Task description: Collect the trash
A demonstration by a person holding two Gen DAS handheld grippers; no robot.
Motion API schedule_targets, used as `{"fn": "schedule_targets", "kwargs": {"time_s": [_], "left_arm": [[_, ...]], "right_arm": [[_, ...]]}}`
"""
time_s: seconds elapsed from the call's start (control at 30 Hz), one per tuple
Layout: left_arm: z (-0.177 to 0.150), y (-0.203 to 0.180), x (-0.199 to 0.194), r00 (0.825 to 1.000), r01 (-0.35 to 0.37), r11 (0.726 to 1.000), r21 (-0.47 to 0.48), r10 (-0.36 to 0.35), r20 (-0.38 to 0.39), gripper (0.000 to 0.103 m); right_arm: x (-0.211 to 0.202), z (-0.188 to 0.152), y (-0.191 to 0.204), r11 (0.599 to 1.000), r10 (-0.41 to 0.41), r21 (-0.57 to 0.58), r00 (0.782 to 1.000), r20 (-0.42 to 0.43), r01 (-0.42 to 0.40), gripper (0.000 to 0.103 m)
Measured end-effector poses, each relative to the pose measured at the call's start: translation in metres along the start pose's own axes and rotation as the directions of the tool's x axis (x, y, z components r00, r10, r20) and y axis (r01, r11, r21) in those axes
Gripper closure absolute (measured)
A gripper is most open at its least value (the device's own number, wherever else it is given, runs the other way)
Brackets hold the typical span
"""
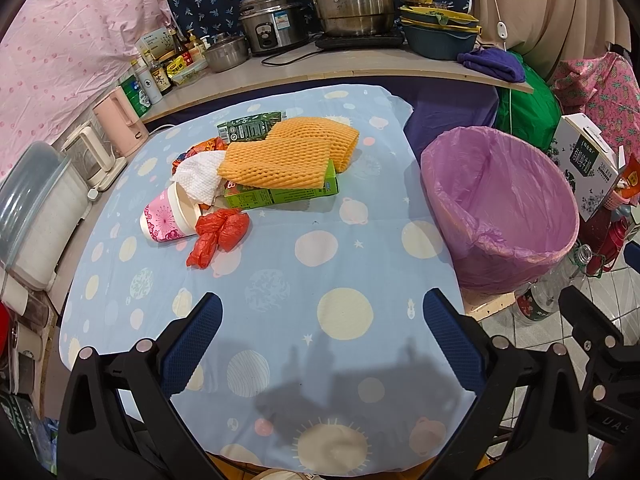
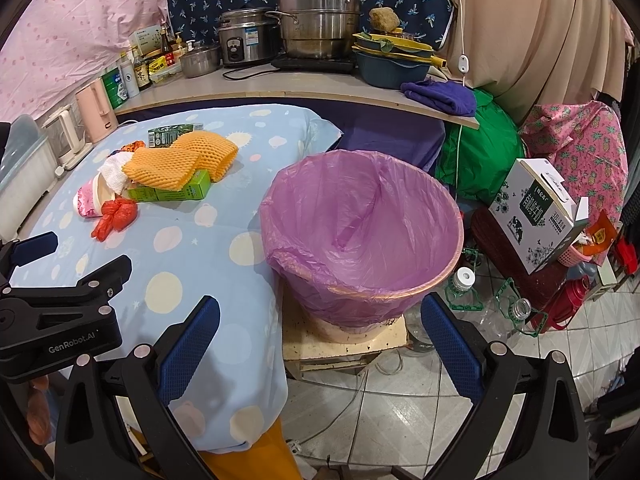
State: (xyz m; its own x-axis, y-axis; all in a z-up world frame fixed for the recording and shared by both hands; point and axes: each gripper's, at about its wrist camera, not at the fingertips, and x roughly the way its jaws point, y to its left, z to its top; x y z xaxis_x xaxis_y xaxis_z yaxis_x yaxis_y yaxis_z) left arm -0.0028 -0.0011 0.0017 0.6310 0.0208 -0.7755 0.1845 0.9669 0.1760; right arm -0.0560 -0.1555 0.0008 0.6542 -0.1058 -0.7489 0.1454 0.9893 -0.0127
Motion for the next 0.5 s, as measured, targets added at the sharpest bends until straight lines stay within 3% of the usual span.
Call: {"fn": "schedule_targets", "kwargs": {"time_s": [0.5], "left_arm": [[-0.0007, -0.0001, -0.0015, 1.0, 0.002, 1.0, -0.003, -0.002, 0.0, 0.007]], "right_arm": [[0.0007, -0.0002, 0.0019, 1.0, 0.001, -0.001, 1.0, -0.001, -0.001, 0.007]]}}
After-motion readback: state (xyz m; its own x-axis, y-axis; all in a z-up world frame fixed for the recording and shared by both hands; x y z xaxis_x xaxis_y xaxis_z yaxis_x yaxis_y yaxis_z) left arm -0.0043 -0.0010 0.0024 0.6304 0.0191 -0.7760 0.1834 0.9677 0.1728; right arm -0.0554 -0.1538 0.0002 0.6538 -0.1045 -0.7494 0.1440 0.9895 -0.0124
